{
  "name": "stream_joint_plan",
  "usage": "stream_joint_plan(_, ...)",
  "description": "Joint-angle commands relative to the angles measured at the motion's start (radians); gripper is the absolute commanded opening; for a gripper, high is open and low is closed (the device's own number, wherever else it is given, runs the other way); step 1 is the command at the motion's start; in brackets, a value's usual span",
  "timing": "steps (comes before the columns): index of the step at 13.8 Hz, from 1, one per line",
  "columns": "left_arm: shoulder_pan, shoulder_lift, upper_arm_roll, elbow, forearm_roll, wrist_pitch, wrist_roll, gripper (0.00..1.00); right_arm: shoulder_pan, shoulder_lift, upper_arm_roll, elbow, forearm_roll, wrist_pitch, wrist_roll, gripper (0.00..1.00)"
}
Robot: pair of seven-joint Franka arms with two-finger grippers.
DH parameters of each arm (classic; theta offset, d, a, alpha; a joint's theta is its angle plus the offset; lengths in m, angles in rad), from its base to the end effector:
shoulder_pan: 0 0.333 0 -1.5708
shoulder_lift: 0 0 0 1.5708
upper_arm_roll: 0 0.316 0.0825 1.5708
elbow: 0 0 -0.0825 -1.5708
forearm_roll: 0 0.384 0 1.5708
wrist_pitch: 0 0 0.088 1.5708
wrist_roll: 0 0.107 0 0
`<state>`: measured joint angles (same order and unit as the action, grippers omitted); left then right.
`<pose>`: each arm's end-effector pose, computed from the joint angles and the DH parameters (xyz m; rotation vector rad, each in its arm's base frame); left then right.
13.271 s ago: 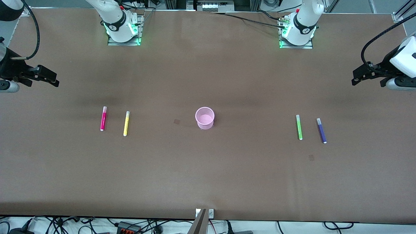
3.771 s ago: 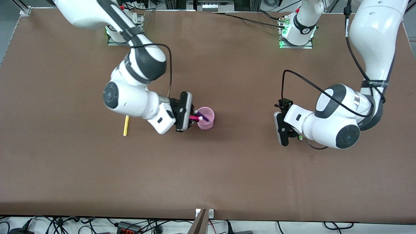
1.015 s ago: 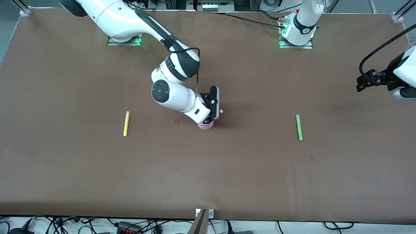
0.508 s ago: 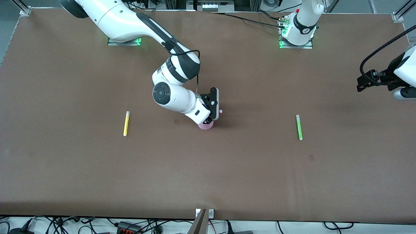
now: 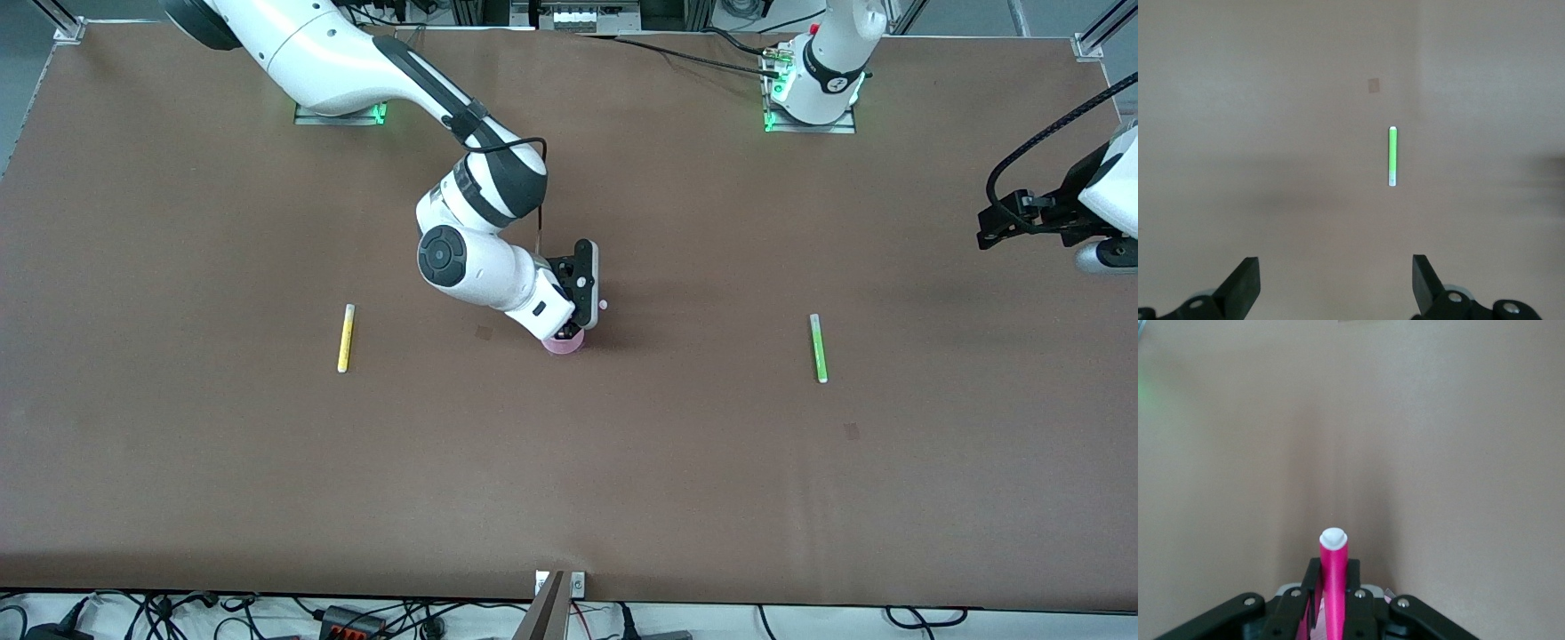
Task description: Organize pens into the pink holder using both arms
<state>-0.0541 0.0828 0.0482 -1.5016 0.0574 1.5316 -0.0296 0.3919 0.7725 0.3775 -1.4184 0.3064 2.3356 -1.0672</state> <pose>0.5757 0.0017 0.6071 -3.0780 -0.0375 0.0794 0.5736 0.4765 0.2833 -1.9349 -1.8314 -0.3403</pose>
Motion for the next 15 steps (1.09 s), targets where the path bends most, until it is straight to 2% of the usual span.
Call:
stream_joint_plan(1, -0.006, -0.032, 0.01, -0.034, -0.013, -0.001, -0.006, 1.0, -0.01, -0.004, 0.006, -0.019, -0.013, -0.001, 0.003, 0.0)
stream_joint_plan(8, -0.004, -0.032, 0.01, -0.034, -0.013, -0.002, -0.004, 1.0, -0.016, -0.004, -0.012, -0.024, -0.015, -0.002, -0.008, 0.0)
stream_joint_plan(10, -0.004, -0.032, 0.01, -0.034, -0.013, -0.002, -0.004, 1.0, -0.016, -0.004, -0.012, -0.034, -0.013, -0.002, -0.008, 0.14)
stream_joint_plan(11, -0.004, -0.032, 0.009, -0.034, -0.013, -0.004, -0.004, 1.0, -0.018, -0.004, -0.012, -0.036, -0.013, -0.002, -0.008, 0.26)
stream_joint_plan(12, -0.004, -0.032, 0.01, -0.034, -0.013, -0.004, -0.004, 1.0, -0.018, -0.004, -0.012, -0.034, -0.013, -0.001, -0.01, 0.5)
stream_joint_plan(13, -0.004, -0.032, 0.01, -0.034, -0.013, -0.005, -0.004, 1.0, -0.016, -0.005, -0.012, -0.034, -0.013, -0.001, -0.008, 0.99)
stream_joint_plan(15, -0.004, -0.032, 0.01, -0.034, -0.013, -0.005, -0.004, 1.0, -0.015, -0.007, -0.012, -0.03, -0.012, -0.001, 0.0, 1.0)
